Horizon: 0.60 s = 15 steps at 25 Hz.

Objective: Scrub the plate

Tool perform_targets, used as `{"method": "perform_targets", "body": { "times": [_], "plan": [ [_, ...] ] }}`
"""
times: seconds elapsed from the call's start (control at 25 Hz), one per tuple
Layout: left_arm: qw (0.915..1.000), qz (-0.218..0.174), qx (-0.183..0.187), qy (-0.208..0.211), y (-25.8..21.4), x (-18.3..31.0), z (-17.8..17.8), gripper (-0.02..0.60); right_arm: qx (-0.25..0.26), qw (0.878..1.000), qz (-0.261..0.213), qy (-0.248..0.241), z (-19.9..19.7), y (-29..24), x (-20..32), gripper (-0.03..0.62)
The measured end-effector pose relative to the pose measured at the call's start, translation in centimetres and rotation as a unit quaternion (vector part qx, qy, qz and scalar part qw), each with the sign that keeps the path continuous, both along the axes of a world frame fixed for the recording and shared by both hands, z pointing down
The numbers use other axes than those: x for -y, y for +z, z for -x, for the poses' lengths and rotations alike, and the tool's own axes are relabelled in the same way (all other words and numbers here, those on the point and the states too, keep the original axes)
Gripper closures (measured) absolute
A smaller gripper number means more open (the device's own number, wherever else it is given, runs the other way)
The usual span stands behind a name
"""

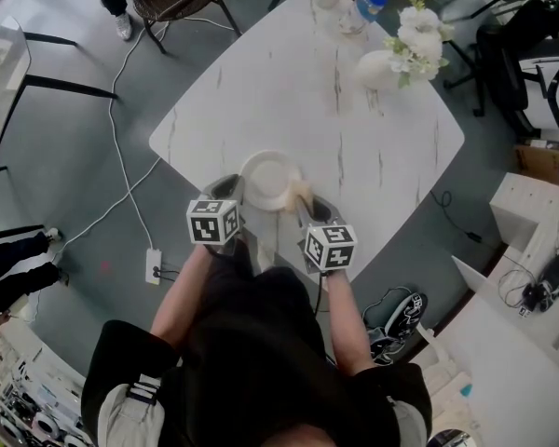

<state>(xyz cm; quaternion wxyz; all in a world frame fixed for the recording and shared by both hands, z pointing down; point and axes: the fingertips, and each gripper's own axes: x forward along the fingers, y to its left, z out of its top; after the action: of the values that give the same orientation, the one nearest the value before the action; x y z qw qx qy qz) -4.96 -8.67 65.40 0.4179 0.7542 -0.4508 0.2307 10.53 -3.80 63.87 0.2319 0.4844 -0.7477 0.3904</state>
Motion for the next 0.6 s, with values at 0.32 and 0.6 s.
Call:
{"method": "perform_targets", "body": {
  "times": [0.32, 0.6],
  "plan": [
    [0.9998, -0.003, -0.018, -0.003, -0.3, -0.2, -0.5, 0.407, 0.005, 1.000, -0.009, -0.001, 0.3, -0.7, 0.2, 0.520],
    [0.9996, -0.013, -0.023, -0.007, -1.4, -0.5, -0.4, 0.285, 0.007, 1.000, -0.028, -0.006, 0.9, -2.2, 0.3, 0.520]
  ]
}}
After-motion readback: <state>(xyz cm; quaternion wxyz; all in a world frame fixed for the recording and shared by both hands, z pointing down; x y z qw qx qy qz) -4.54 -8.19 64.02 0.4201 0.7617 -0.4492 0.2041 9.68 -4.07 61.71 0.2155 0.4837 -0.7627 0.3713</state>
